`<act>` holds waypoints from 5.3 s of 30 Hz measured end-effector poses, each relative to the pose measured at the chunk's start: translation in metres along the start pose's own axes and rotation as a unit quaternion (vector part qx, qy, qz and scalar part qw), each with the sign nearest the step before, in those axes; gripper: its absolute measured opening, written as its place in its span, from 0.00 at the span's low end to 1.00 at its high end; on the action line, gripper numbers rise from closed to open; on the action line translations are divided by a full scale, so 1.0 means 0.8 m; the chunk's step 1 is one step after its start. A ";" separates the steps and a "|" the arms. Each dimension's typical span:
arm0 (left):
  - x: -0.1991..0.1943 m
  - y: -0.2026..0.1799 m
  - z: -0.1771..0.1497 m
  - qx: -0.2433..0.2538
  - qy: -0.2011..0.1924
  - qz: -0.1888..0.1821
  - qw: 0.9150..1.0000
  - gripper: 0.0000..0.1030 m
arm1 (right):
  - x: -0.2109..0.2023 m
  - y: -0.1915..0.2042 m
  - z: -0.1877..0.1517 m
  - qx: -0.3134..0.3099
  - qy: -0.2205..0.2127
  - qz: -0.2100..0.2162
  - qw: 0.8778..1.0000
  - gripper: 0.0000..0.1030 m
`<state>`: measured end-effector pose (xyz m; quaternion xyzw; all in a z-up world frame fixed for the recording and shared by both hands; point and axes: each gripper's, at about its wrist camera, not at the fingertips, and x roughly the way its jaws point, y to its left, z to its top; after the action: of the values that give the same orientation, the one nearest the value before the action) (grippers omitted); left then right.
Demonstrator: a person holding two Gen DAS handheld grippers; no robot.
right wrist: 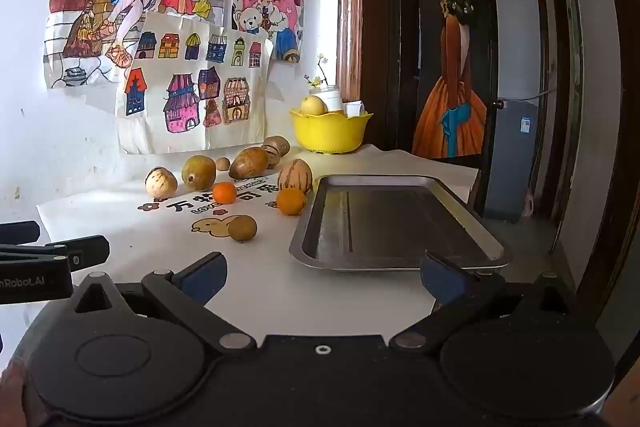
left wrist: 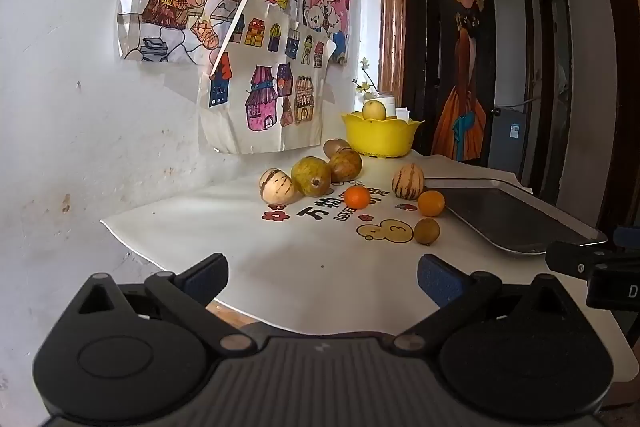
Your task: Organize fruits
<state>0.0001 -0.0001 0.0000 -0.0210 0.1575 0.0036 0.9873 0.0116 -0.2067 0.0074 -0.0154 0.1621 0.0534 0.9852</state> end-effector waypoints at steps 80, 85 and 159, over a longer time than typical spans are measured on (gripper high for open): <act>0.001 0.000 0.000 -0.001 0.005 0.001 1.000 1.00 | 0.002 0.001 -0.004 0.004 0.004 0.000 1.000 0.99; 0.001 0.000 0.000 -0.001 0.006 0.001 1.000 1.00 | 0.001 0.000 -0.003 0.004 0.005 0.000 1.000 1.00; 0.206 -0.057 0.074 0.086 0.214 -0.204 0.952 0.75 | 0.312 -0.014 0.142 -0.258 0.179 0.280 0.907 0.60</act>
<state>0.1761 -0.0432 0.0070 0.0320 0.3568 -0.2159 0.9083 0.2843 -0.1876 0.0353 -0.2320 0.3142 0.3634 0.8458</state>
